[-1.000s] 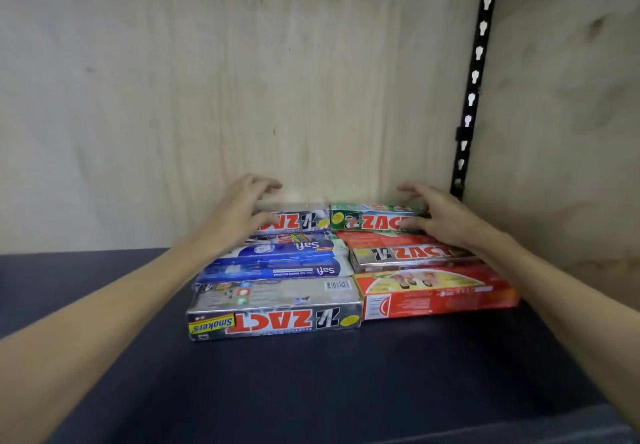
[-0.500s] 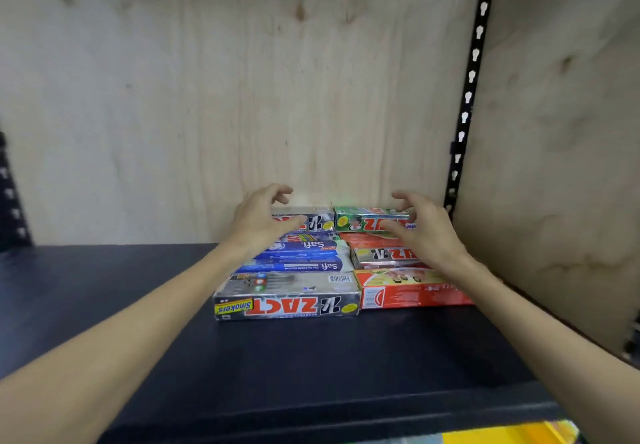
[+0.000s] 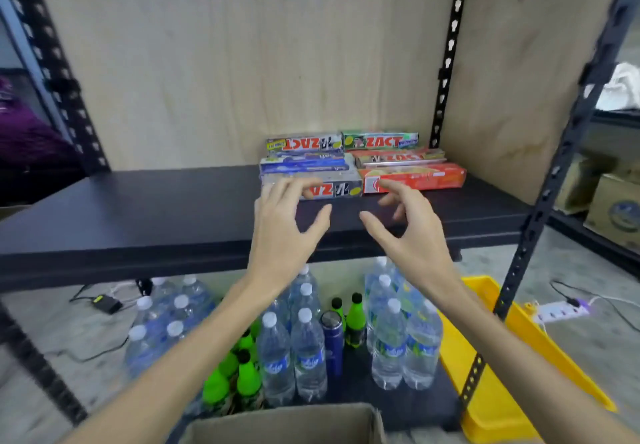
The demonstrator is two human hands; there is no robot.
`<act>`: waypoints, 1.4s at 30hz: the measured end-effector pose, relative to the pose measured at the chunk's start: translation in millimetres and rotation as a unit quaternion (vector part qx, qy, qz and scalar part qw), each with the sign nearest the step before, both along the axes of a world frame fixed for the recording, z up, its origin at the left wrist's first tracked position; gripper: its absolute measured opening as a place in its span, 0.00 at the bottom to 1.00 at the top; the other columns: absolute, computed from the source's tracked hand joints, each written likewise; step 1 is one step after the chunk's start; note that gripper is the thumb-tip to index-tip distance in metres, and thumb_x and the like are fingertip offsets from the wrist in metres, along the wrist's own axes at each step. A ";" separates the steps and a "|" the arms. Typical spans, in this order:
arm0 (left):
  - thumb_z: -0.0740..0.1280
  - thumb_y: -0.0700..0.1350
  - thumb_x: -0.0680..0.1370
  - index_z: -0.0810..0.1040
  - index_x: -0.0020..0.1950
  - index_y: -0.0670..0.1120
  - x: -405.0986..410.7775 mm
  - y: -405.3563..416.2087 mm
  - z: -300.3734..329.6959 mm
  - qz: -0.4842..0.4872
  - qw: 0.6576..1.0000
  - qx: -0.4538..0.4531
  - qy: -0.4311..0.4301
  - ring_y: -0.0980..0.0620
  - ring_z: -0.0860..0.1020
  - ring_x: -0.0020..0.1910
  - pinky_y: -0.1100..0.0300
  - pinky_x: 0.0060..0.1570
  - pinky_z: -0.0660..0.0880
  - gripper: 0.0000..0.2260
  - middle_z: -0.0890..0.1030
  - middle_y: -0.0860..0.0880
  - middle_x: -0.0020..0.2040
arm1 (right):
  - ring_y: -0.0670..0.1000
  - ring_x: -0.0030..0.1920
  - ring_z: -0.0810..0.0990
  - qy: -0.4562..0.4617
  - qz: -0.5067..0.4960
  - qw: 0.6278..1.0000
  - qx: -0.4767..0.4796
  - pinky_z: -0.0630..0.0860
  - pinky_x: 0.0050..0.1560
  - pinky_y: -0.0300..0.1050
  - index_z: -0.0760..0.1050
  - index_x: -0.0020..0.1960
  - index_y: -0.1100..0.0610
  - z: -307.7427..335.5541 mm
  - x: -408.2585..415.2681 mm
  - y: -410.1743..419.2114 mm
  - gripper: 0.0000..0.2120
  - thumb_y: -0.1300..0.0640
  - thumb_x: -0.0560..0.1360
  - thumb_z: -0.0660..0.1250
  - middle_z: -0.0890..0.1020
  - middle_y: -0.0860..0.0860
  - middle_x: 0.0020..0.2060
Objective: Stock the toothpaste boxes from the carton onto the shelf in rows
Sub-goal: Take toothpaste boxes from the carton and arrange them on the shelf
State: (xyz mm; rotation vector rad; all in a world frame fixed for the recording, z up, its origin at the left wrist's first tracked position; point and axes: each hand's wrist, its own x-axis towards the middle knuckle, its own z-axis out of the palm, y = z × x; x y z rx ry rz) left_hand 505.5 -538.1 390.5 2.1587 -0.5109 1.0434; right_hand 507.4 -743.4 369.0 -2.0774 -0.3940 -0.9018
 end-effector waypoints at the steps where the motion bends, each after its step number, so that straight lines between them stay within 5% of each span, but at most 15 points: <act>1: 0.72 0.48 0.77 0.78 0.62 0.54 -18.9 2.1 -16.5 -0.002 1.000 0.003 -0.026 0.56 0.72 0.52 0.53 0.59 0.69 0.14 0.76 0.58 0.50 | 0.46 0.49 0.74 -0.003 0.002 1.000 0.014 0.72 0.56 0.48 0.72 0.69 0.46 -14.8 -20.6 6.0 0.22 0.48 0.77 0.72 0.76 0.42 0.49; 6: 0.72 0.45 0.78 0.80 0.59 0.48 -80.4 21.3 -128.4 -0.007 1.000 -0.003 -0.003 0.53 0.74 0.48 0.57 0.54 0.69 0.10 0.75 0.55 0.46 | 0.46 0.50 0.74 0.047 0.028 0.998 0.012 0.71 0.54 0.42 0.73 0.67 0.49 -121.5 -92.7 40.1 0.19 0.54 0.78 0.72 0.74 0.44 0.48; 11: 0.71 0.49 0.76 0.76 0.61 0.50 -109.0 56.3 -246.3 0.000 0.985 -0.010 0.171 0.54 0.74 0.48 0.50 0.54 0.73 0.14 0.74 0.55 0.47 | 0.43 0.51 0.73 0.192 0.026 0.981 -0.010 0.71 0.58 0.43 0.70 0.69 0.48 -256.3 -126.1 54.3 0.24 0.56 0.76 0.73 0.74 0.43 0.50; 15: 0.68 0.57 0.76 0.74 0.64 0.51 -133.5 89.2 -328.2 0.031 0.950 0.008 0.312 0.55 0.75 0.52 0.49 0.56 0.73 0.19 0.74 0.56 0.51 | 0.48 0.53 0.76 0.315 0.015 0.949 0.005 0.68 0.55 0.28 0.67 0.70 0.49 -339.3 -147.1 57.5 0.27 0.55 0.75 0.74 0.76 0.49 0.53; 17: 0.70 0.57 0.76 0.74 0.65 0.49 -144.1 103.4 -361.6 0.045 0.927 0.014 0.371 0.54 0.76 0.53 0.49 0.57 0.74 0.21 0.74 0.54 0.52 | 0.49 0.56 0.76 0.374 0.022 0.927 -0.015 0.72 0.60 0.38 0.67 0.72 0.52 -373.4 -153.9 59.2 0.28 0.51 0.75 0.74 0.77 0.49 0.55; 21: 0.73 0.52 0.77 0.74 0.66 0.46 -158.2 122.3 -412.1 0.046 0.887 0.046 0.457 0.50 0.78 0.58 0.49 0.60 0.74 0.21 0.76 0.51 0.56 | 0.48 0.65 0.71 0.491 0.098 0.859 -0.107 0.69 0.65 0.44 0.64 0.74 0.44 -426.1 -163.3 57.1 0.31 0.40 0.75 0.71 0.76 0.47 0.62; 26: 0.72 0.55 0.77 0.75 0.65 0.47 -167.6 131.6 -458.7 -0.019 0.820 0.081 0.566 0.57 0.76 0.58 0.56 0.65 0.72 0.20 0.77 0.53 0.59 | 0.56 0.75 0.60 0.630 0.153 0.742 -0.174 0.61 0.74 0.59 0.57 0.75 0.33 -473.6 -167.8 50.2 0.45 0.27 0.63 0.71 0.73 0.52 0.70; 31: 0.75 0.56 0.74 0.78 0.61 0.48 -168.2 129.8 -493.1 -0.091 0.737 0.098 0.663 0.56 0.78 0.54 0.63 0.55 0.74 0.20 0.80 0.53 0.54 | 0.63 0.76 0.57 0.679 0.154 0.664 -0.274 0.58 0.75 0.58 0.58 0.78 0.37 -489.4 -166.0 39.4 0.45 0.41 0.68 0.78 0.62 0.58 0.74; 35: 0.79 0.49 0.71 0.81 0.54 0.47 -174.4 139.8 -515.5 -0.117 0.678 0.118 0.716 0.49 0.80 0.47 0.64 0.47 0.74 0.15 0.80 0.50 0.46 | 0.60 0.73 0.60 0.667 0.138 0.681 -0.269 0.59 0.75 0.59 0.61 0.76 0.36 -497.3 -165.6 34.8 0.39 0.46 0.70 0.77 0.65 0.55 0.71; 39: 0.79 0.43 0.72 0.83 0.54 0.42 -181.9 152.6 -526.9 -0.116 0.678 0.119 0.716 0.55 0.79 0.44 0.76 0.44 0.70 0.13 0.84 0.46 0.49 | 0.54 0.67 0.65 0.661 0.153 0.699 -0.224 0.63 0.71 0.58 0.65 0.70 0.32 -500.0 -163.0 34.9 0.35 0.50 0.71 0.77 0.73 0.49 0.62; 42: 0.78 0.44 0.73 0.82 0.59 0.43 -182.4 158.6 -531.3 -0.128 0.676 0.148 0.710 0.53 0.80 0.52 0.74 0.48 0.69 0.16 0.82 0.48 0.56 | 0.52 0.67 0.67 0.647 0.158 0.722 -0.189 0.64 0.70 0.56 0.65 0.67 0.32 -499.6 -162.9 34.1 0.31 0.51 0.72 0.76 0.77 0.46 0.59</act>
